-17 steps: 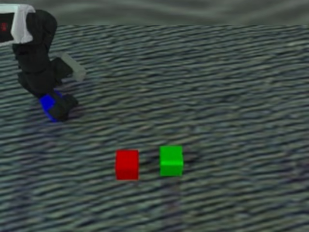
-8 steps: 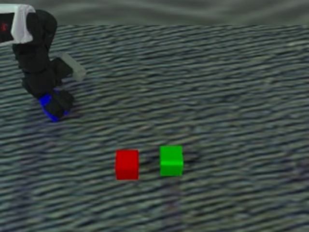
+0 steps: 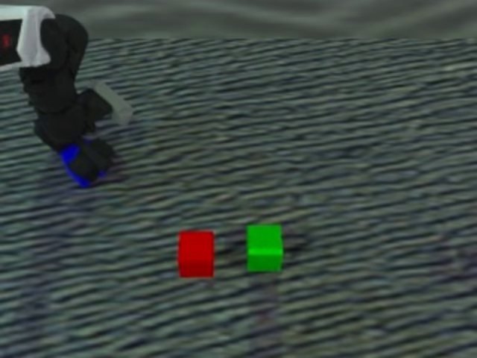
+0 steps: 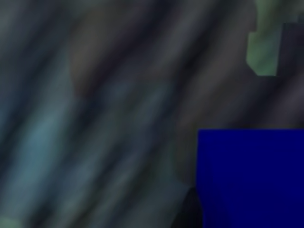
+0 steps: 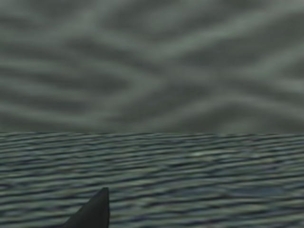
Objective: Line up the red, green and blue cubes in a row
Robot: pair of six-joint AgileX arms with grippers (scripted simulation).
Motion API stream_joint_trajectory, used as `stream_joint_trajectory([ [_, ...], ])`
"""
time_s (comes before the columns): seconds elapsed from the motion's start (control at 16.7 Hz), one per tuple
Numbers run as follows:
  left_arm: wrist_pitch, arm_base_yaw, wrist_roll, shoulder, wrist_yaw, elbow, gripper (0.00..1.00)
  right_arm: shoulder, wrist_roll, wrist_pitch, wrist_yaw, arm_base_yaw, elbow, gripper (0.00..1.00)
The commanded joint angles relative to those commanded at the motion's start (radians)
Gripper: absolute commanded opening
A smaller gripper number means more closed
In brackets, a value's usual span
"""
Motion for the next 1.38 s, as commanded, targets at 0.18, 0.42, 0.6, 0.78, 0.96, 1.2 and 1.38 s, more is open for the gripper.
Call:
stream_joint_trajectory([
  [0.18, -0.071, 0.004, 0.002, -0.021, 0.0, 0.049, 0.0, 0.0, 0.0, 0.0, 0.0, 0.0, 0.0, 1.0],
  [0.42, -0.206, 0.016, -0.001, -0.065, -0.001, 0.134, 0.0, 0.0, 0.0, 0.0, 0.0, 0.0, 0.0, 1.0],
  [0.6, -0.223, 0.019, -0.002, -0.076, -0.001, 0.147, 0.0, 0.0, 0.0, 0.0, 0.0, 0.0, 0.0, 1.0],
  [0.78, -0.221, 0.01, 0.0, -0.072, -0.001, 0.147, 0.0, 0.0, 0.0, 0.0, 0.0, 0.0, 0.0, 1.0],
  [0.96, -0.241, -0.058, -0.002, -0.053, -0.001, 0.183, 0.0, 0.0, 0.0, 0.0, 0.0, 0.0, 0.0, 1.0],
  [1.2, -0.293, -0.28, -0.009, -0.013, 0.002, 0.268, 0.0, 0.0, 0.0, 0.0, 0.0, 0.0, 0.0, 1.0],
  [1.38, -0.34, -0.501, -0.019, 0.02, 0.005, 0.339, 0.0, 0.0, 0.0, 0.0, 0.0, 0.0, 0.0, 1.0],
])
